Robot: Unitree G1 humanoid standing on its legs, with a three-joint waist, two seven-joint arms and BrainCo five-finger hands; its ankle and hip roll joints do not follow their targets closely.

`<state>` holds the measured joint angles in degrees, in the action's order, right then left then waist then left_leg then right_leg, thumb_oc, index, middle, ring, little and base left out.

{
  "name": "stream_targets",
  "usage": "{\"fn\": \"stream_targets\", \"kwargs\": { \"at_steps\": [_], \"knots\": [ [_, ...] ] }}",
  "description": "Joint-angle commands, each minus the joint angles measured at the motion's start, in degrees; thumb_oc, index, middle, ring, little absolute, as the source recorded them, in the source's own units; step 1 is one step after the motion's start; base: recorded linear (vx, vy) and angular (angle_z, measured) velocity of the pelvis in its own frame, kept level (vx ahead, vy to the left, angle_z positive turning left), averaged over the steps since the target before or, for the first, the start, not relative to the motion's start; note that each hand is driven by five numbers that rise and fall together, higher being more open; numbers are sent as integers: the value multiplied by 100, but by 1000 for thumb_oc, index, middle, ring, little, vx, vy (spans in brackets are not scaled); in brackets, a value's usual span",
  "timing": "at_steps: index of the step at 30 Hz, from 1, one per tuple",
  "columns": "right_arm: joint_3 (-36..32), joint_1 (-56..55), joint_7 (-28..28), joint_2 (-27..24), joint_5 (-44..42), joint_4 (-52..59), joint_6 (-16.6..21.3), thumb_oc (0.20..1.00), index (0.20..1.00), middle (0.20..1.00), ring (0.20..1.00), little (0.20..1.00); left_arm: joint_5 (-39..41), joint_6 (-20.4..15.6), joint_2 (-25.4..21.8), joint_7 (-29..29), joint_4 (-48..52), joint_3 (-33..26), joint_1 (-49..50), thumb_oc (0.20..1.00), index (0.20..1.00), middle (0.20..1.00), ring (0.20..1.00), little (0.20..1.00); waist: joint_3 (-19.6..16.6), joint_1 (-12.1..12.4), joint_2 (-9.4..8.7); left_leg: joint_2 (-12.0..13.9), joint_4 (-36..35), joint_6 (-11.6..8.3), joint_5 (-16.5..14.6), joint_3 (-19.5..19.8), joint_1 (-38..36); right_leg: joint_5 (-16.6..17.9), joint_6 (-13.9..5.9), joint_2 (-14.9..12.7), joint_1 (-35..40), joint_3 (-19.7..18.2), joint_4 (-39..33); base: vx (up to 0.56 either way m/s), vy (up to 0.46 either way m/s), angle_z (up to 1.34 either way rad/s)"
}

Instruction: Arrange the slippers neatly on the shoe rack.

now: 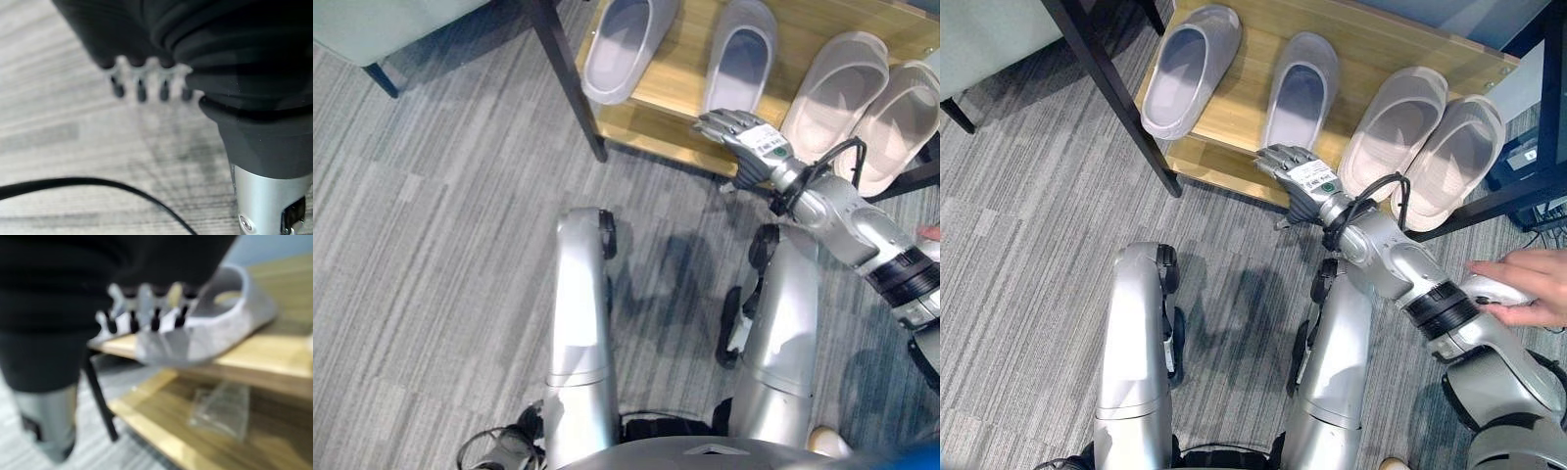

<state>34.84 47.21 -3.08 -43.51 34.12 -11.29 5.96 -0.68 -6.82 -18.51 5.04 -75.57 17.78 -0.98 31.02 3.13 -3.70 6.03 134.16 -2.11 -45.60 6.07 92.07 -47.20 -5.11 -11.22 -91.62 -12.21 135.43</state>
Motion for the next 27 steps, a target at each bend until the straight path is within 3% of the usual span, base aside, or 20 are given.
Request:
{"fn": "stream_targets", "kwargs": {
  "at_steps": [1, 27],
  "knots": [
    [284, 347, -87, -193, 124, 302, -7, 1000, 1000, 1000, 1000, 1000, 20, 108, 151, 75, -125, 293, 310, 1000, 1000, 1000, 1000, 1000, -122, 387, 263, -285, 87, 408, -247, -124, -211, 1206, 694, 194, 254, -511, -253, 0, 0, 0],
    [1373, 1591, -83, 504, 191, -705, 32, 1000, 1000, 1000, 1000, 1000, 59, 58, 21, 172, -161, 474, 327, 1000, 1000, 1000, 1000, 1000, -122, 604, 366, -335, 92, 368, -255, -76, -211, 1235, 657, 149, 323, -469, -257, 0, 0, 0]
  ]
}}
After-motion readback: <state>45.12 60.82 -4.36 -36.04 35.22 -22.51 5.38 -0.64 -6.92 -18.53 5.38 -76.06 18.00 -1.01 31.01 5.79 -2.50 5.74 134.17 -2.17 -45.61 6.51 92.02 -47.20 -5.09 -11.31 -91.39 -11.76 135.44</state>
